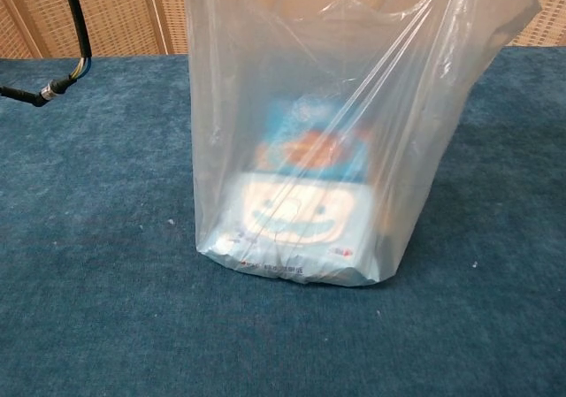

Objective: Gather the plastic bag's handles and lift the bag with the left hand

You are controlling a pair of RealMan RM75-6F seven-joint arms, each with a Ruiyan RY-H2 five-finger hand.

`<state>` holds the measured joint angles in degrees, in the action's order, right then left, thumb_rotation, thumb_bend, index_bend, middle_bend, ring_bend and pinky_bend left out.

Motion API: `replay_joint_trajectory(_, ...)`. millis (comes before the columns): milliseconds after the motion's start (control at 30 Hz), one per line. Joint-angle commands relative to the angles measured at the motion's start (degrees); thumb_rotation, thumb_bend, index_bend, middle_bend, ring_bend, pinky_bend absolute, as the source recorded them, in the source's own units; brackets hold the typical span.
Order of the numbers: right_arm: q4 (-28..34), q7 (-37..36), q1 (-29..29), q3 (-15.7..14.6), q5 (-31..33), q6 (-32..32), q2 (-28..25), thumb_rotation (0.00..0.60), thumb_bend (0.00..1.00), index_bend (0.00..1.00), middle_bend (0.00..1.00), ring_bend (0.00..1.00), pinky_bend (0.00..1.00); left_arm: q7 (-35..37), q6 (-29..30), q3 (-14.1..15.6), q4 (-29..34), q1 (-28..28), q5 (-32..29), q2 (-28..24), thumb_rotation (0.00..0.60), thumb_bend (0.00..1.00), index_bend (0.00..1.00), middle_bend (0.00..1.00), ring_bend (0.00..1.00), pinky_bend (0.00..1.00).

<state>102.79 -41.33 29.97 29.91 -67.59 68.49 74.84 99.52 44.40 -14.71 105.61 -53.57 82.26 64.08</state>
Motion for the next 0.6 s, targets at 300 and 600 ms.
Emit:
replay_joint_trajectory(300, 3.86, -4.85, -0.15, 2.45, 3.74, -2.90, -1.95, 0.600, 0.06, 0.27, 0.29, 0.22, 0.16, -4.27, -0.79, -1.72, 0.22, -0.07, -3.06, 2.30, 0.000, 0.18, 0.28, 0.50, 0.63, 0.66)
replay_joint_trajectory(600, 7.30, -5.76, 0.41, 4.26, 7.56, -4.84, -2.78, 0.600, 0.06, 0.27, 0.29, 0.22, 0.15, -7.76, -1.17, -3.92, 0.58, 0.05, -5.76, 3.29, 0.000, 0.18, 0.28, 0.50, 0.61, 0.66)
